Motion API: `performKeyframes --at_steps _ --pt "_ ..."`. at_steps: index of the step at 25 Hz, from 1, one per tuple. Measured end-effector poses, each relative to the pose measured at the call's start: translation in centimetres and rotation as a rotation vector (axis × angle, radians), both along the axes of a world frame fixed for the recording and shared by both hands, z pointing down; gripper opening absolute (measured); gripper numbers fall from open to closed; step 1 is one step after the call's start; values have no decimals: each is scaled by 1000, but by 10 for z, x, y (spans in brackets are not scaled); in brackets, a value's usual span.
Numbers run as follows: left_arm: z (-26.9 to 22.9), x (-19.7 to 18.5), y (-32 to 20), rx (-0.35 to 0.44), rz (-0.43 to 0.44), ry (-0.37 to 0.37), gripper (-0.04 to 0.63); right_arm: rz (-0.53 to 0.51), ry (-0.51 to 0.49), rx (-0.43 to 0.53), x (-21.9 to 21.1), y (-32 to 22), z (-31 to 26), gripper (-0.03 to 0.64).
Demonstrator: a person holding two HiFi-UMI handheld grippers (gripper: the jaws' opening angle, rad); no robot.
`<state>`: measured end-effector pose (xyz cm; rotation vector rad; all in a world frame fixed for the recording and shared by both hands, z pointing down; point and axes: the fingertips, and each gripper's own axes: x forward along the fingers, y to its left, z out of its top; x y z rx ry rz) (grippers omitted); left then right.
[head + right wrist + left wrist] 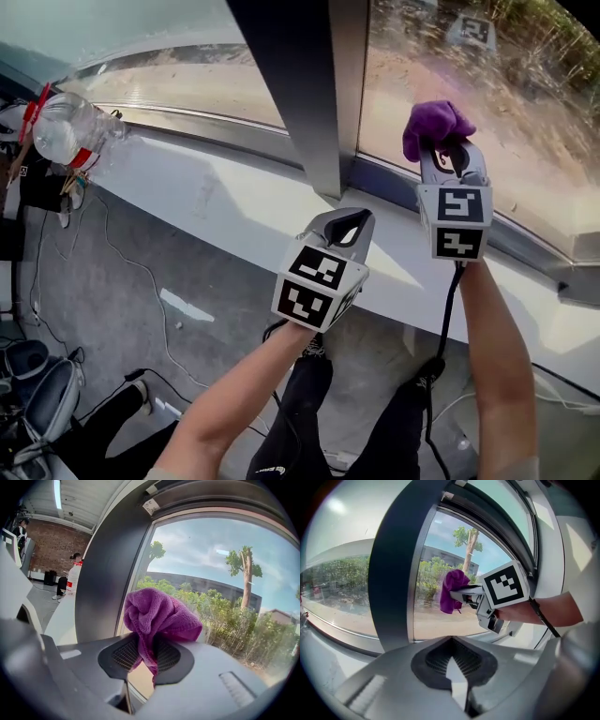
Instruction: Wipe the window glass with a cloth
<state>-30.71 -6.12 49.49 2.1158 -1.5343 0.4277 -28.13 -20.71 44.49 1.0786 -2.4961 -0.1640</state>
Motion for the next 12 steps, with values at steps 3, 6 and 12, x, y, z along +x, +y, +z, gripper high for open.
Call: performKeyframes --at_steps 3,6,12 --pt "1 24 -5 -4 29 11 0 22 13 3 31 -2 2 107" --pt "2 54 -11 -7 58 23 0 39 33 12 67 -5 1 107" --pt "7 125 -30 -4 131 31 0 110 46 14 153 -16 6 107"
